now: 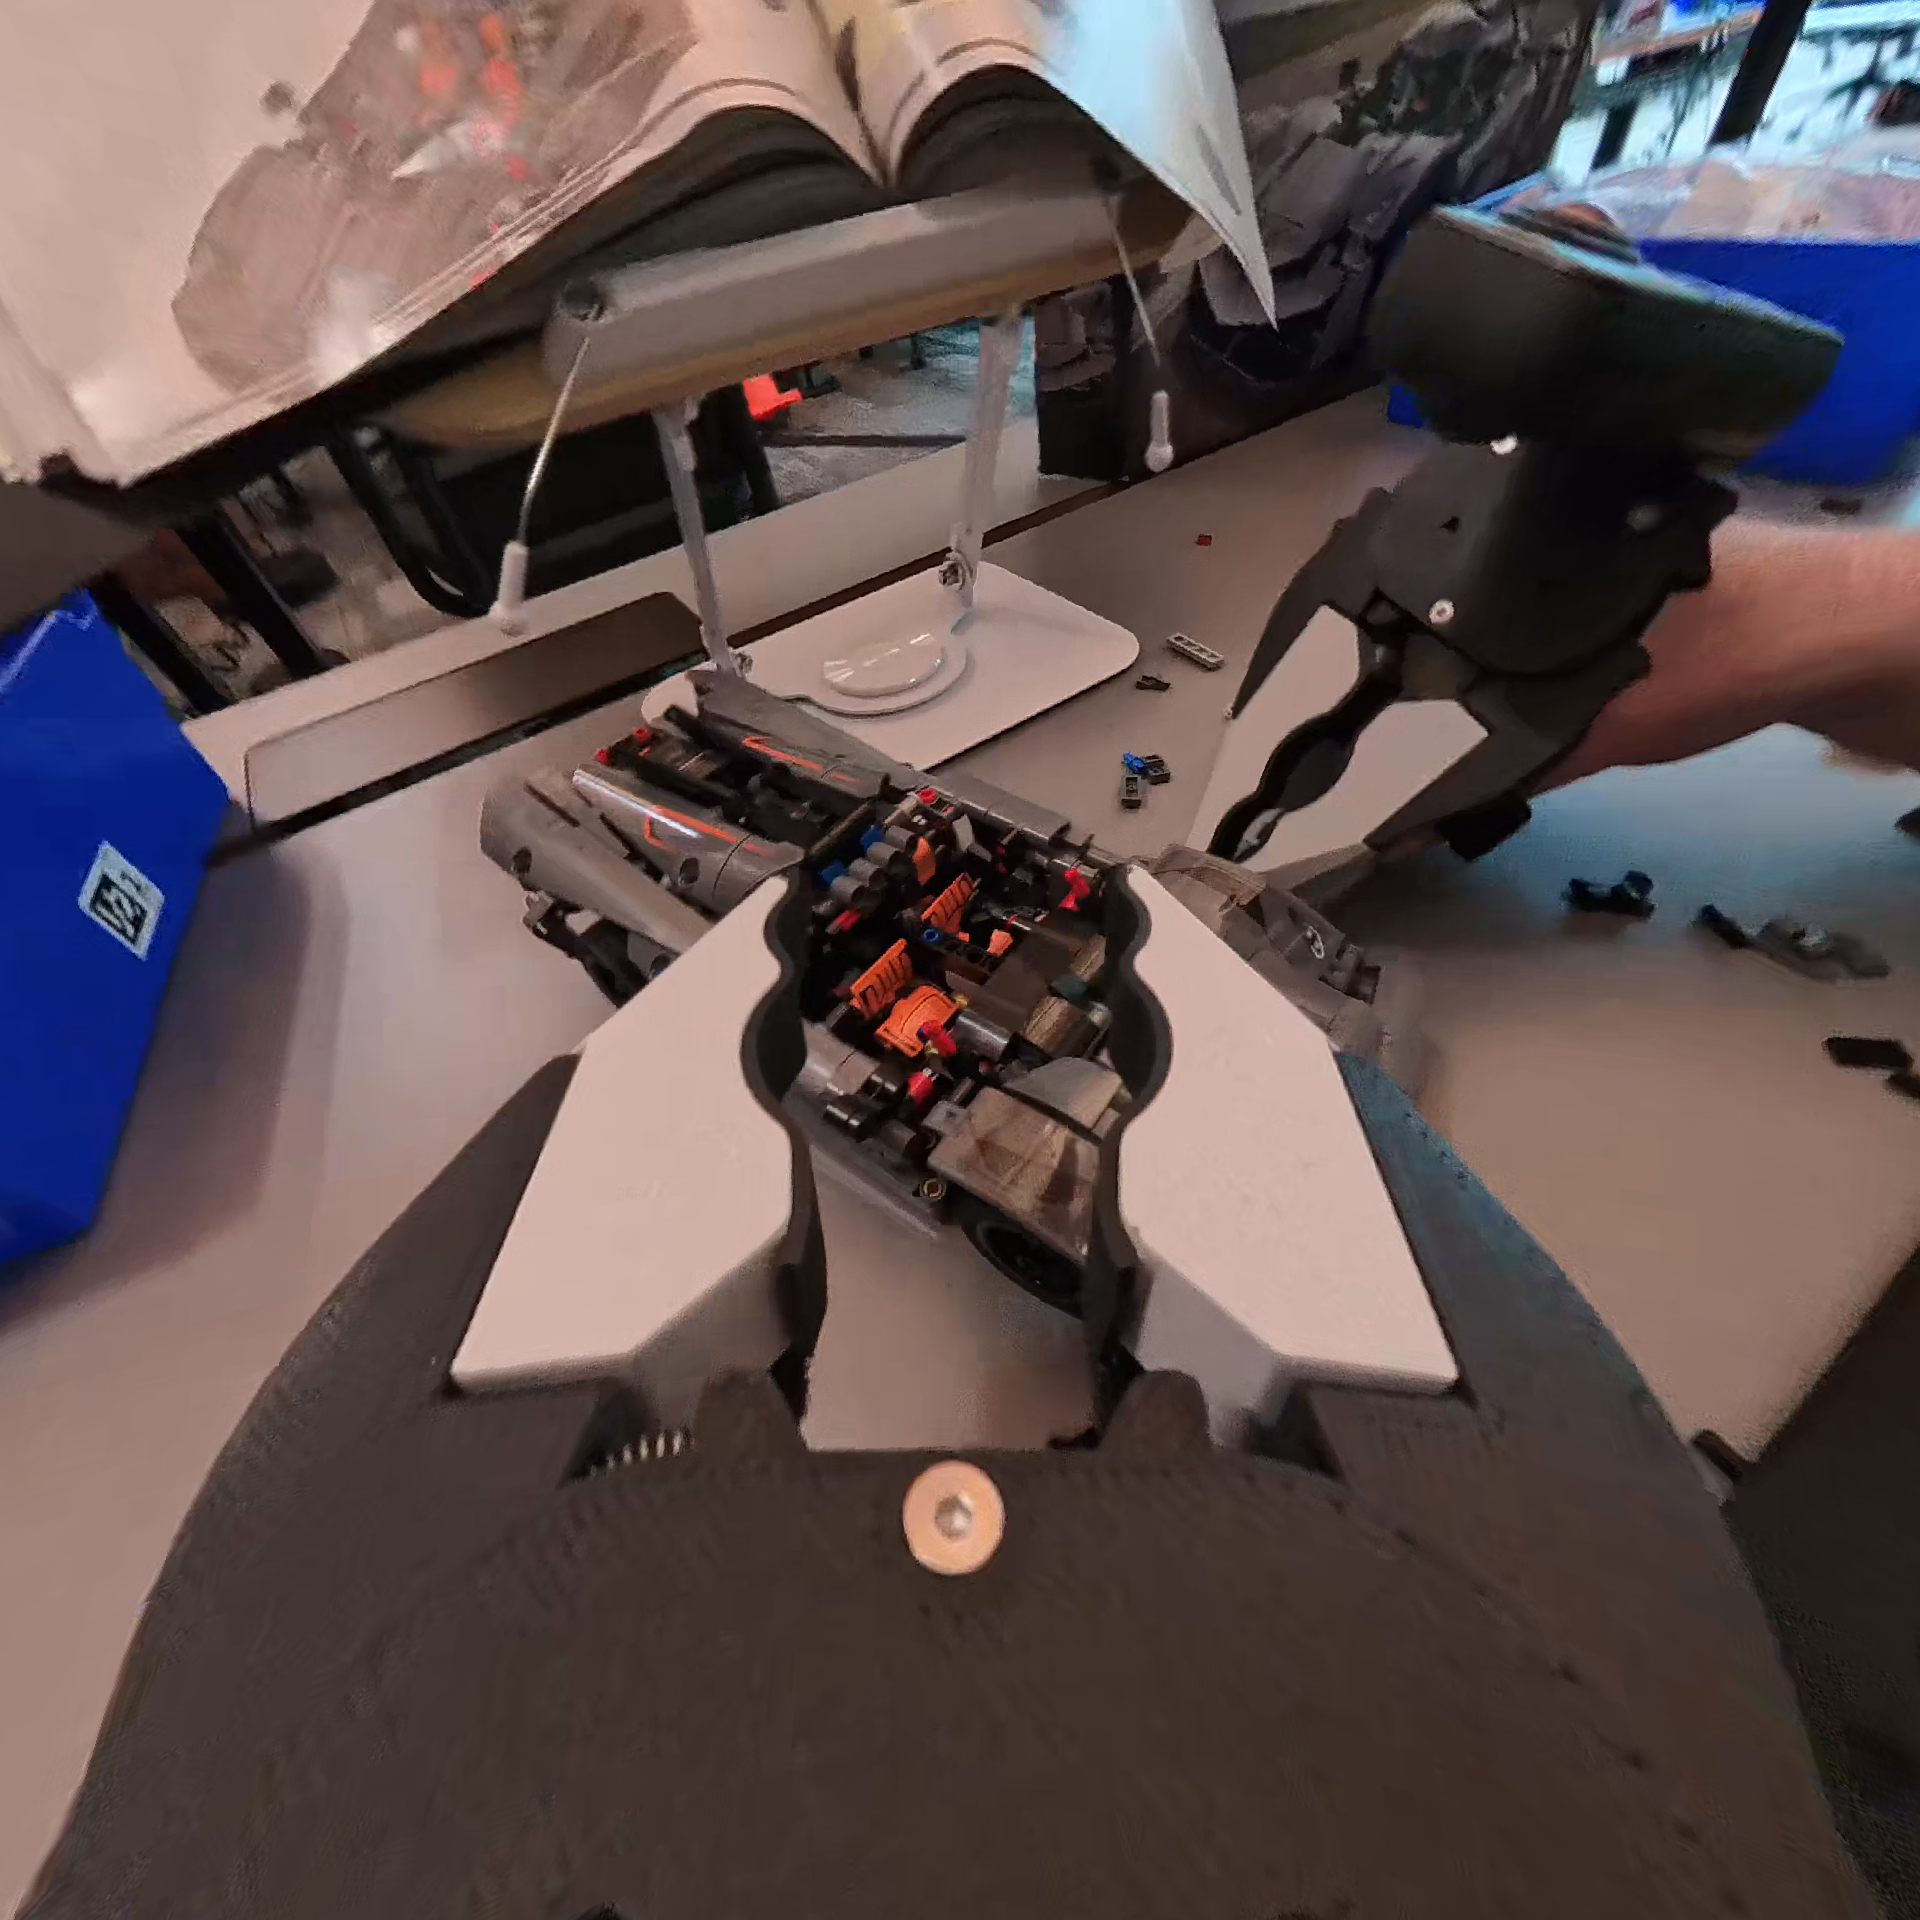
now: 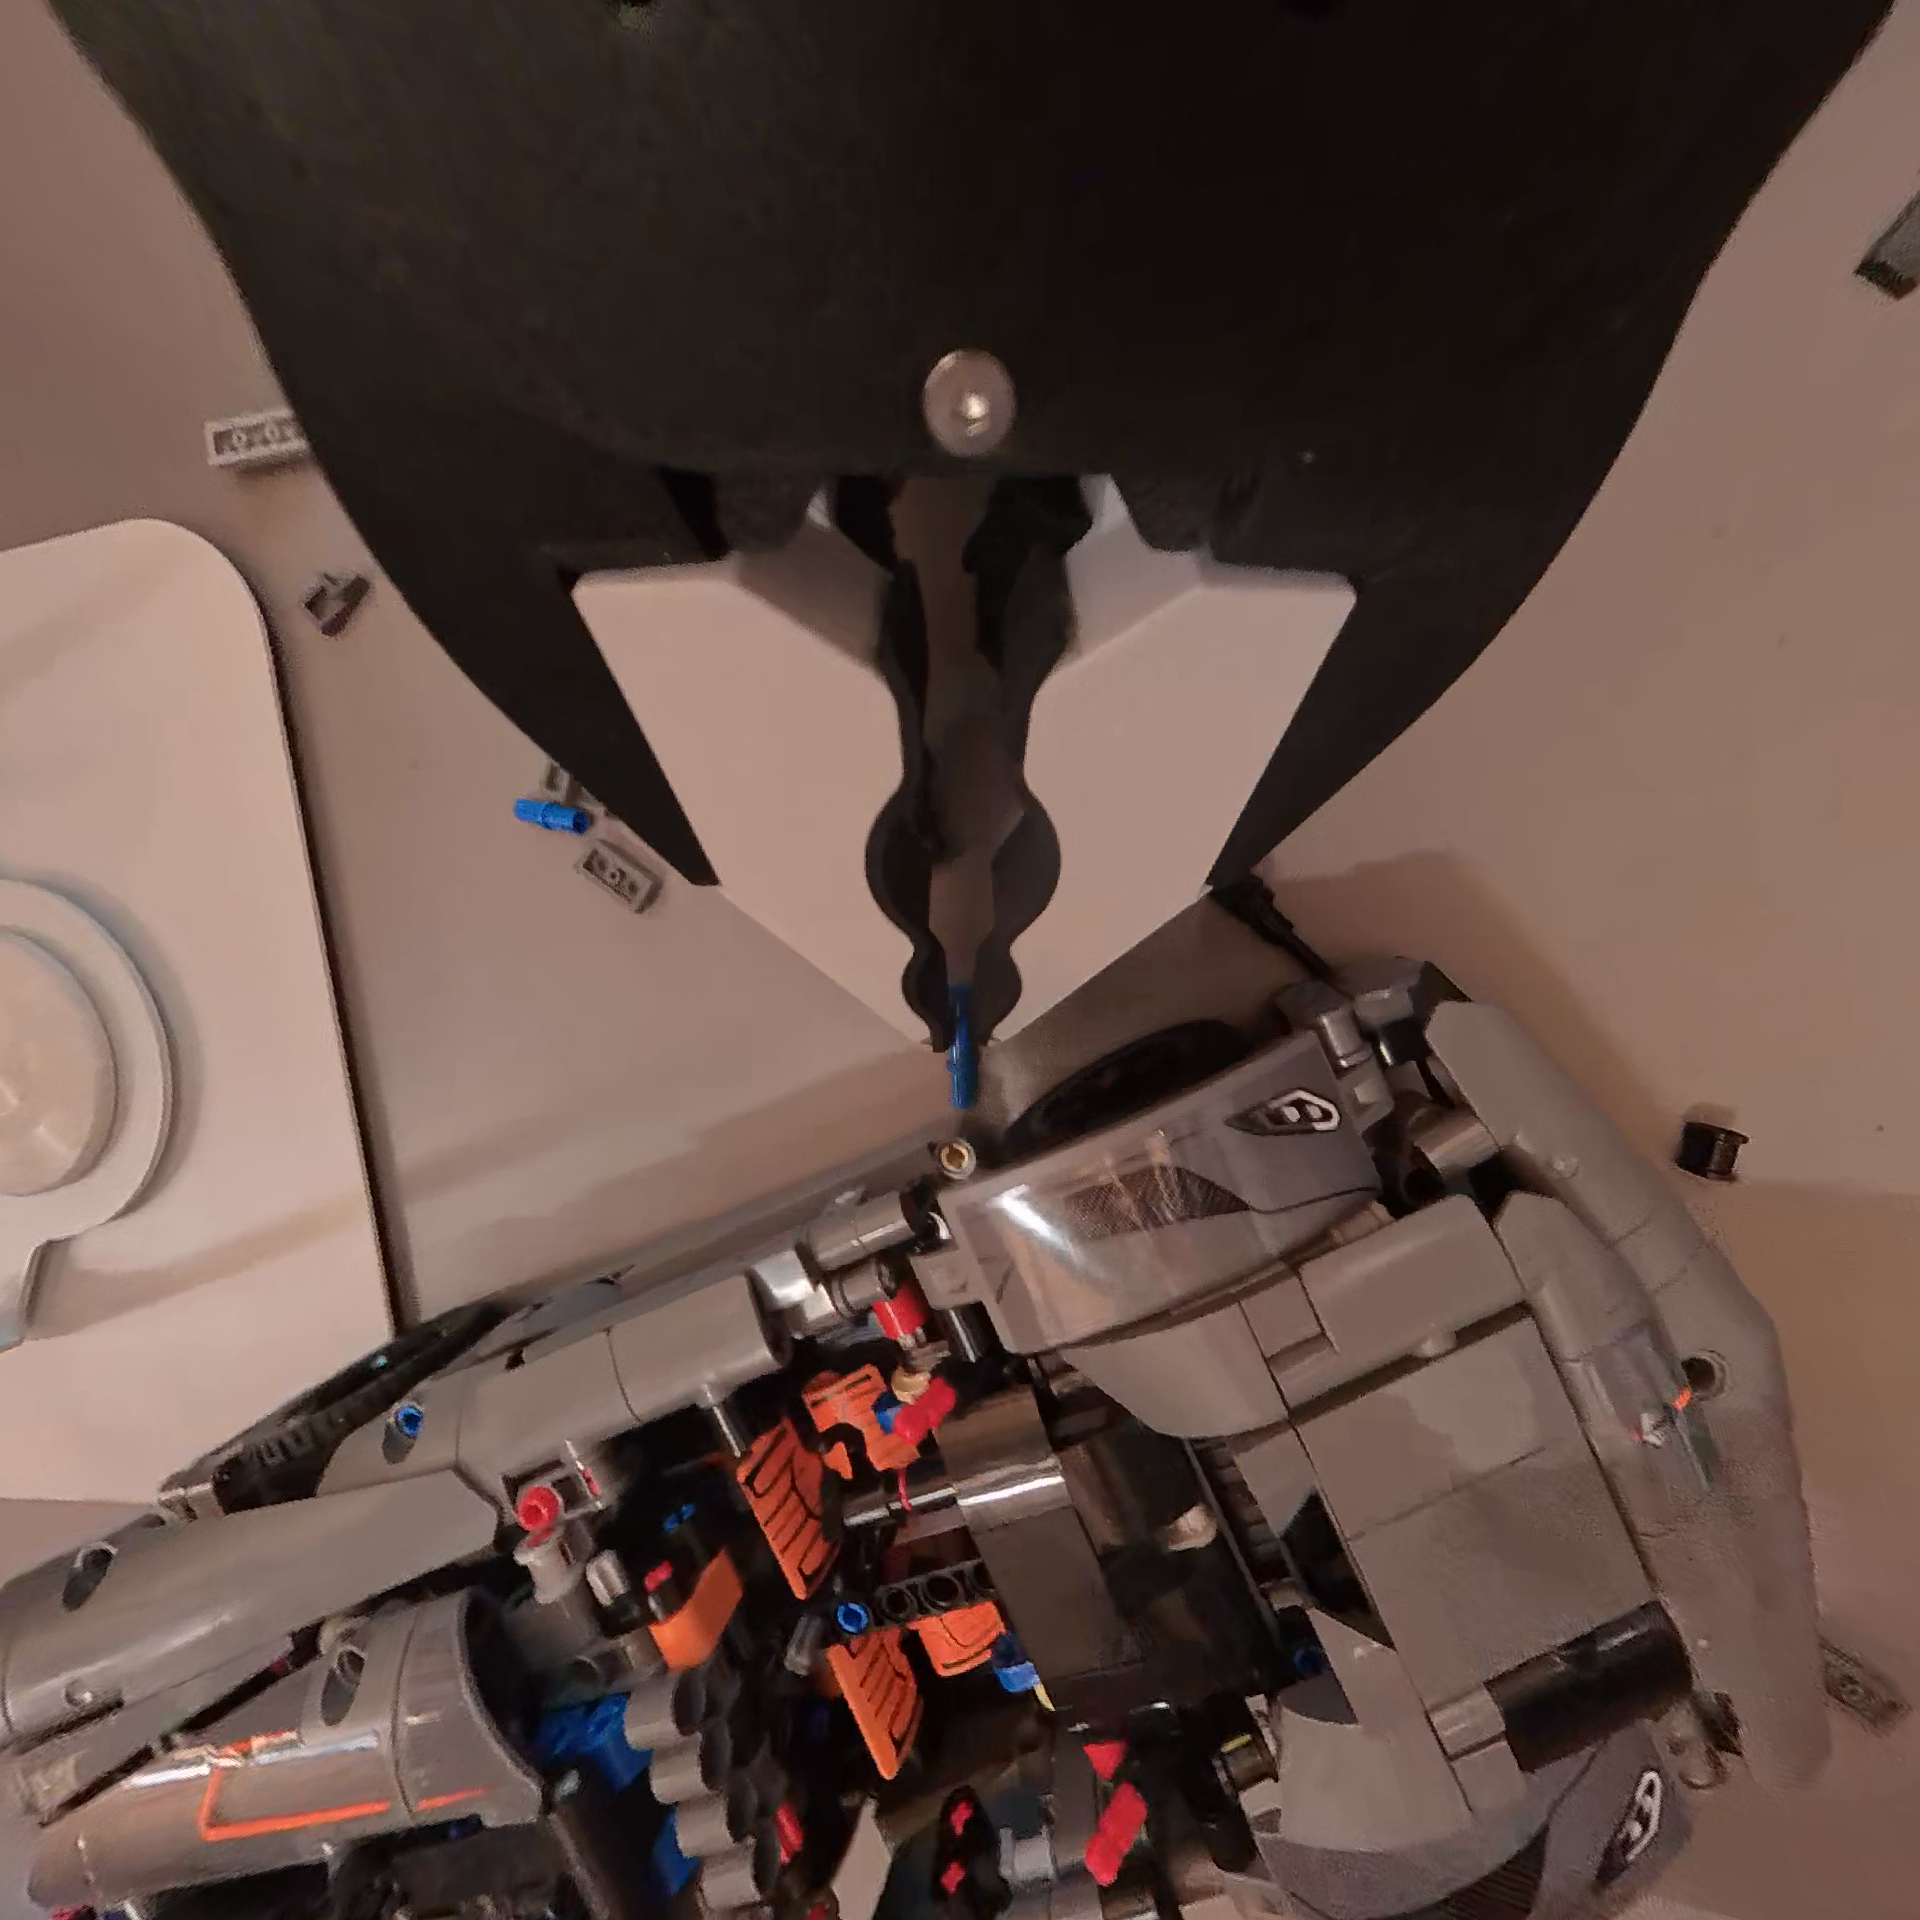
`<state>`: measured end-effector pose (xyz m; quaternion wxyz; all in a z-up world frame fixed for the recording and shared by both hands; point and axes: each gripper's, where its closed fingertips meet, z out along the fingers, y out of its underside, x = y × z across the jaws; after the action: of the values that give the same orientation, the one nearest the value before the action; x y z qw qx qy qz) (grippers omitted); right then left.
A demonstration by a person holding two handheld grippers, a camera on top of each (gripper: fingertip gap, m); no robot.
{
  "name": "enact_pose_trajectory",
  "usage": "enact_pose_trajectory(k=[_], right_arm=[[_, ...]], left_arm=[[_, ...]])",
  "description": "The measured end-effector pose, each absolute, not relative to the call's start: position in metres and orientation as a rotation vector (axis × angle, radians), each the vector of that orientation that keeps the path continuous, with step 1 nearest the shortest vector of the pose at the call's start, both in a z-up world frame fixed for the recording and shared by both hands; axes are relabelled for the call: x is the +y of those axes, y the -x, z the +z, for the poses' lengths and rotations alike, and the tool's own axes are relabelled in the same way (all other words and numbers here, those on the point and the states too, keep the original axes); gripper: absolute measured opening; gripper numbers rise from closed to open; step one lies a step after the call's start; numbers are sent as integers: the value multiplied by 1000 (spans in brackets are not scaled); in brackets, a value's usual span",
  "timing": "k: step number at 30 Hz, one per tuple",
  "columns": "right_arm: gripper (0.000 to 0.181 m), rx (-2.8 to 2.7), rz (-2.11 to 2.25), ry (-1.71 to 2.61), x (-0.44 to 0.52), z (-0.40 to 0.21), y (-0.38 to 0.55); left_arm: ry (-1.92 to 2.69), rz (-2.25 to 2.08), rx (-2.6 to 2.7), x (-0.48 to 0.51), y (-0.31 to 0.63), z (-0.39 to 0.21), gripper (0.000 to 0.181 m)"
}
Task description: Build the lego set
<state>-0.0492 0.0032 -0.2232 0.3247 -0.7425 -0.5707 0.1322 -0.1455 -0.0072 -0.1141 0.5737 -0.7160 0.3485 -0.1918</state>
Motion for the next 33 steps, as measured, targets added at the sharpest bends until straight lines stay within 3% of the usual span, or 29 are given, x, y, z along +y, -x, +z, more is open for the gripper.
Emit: enact_pose_trajectory(k=[12,23,33], right_arm=[[3,-1434,396,1982,-3,-192,-13],[3,-1581,478,2118,-28,-220,-45],[27,-1458,513,2040,-13,-207,-22]], left_arm=[[1787,-419,665,9,176,-125,45],[1886,-443,653,12,178,-143,41],[1873,-453,649,11,176,-141,39]])
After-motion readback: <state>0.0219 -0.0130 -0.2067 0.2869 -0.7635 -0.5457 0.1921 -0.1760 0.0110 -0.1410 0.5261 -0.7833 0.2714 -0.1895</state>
